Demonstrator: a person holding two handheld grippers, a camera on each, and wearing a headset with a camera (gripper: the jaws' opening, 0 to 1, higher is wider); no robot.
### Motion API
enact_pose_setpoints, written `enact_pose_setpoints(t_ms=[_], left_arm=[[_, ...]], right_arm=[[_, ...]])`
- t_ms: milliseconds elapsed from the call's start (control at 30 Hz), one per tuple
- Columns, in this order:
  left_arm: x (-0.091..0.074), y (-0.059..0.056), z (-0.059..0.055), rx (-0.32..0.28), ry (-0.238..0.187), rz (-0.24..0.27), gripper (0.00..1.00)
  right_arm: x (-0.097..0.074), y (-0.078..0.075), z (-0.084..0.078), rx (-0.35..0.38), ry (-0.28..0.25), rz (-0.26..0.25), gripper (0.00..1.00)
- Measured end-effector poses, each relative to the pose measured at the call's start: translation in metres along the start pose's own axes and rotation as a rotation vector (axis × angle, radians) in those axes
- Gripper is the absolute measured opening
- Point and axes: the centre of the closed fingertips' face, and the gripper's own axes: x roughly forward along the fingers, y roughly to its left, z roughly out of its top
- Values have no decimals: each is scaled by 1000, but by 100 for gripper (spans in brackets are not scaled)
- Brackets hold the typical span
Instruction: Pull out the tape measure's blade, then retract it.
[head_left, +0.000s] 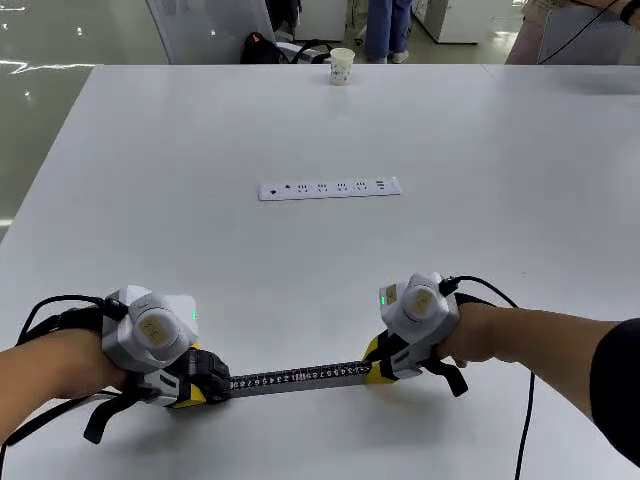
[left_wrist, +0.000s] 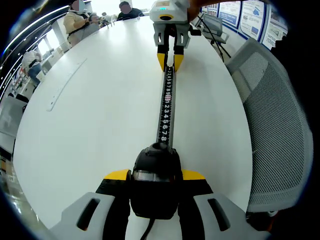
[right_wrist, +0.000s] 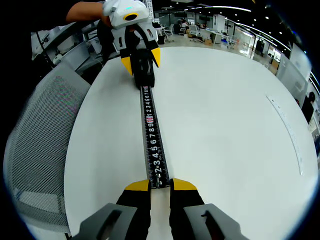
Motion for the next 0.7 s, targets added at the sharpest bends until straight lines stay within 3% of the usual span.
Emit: enact_pose_setpoints(t_ms=[700], left_arm=[[0, 0, 0, -1, -1, 2, 31]], right_arm=[[-4, -1, -4, 16, 2, -3, 10]])
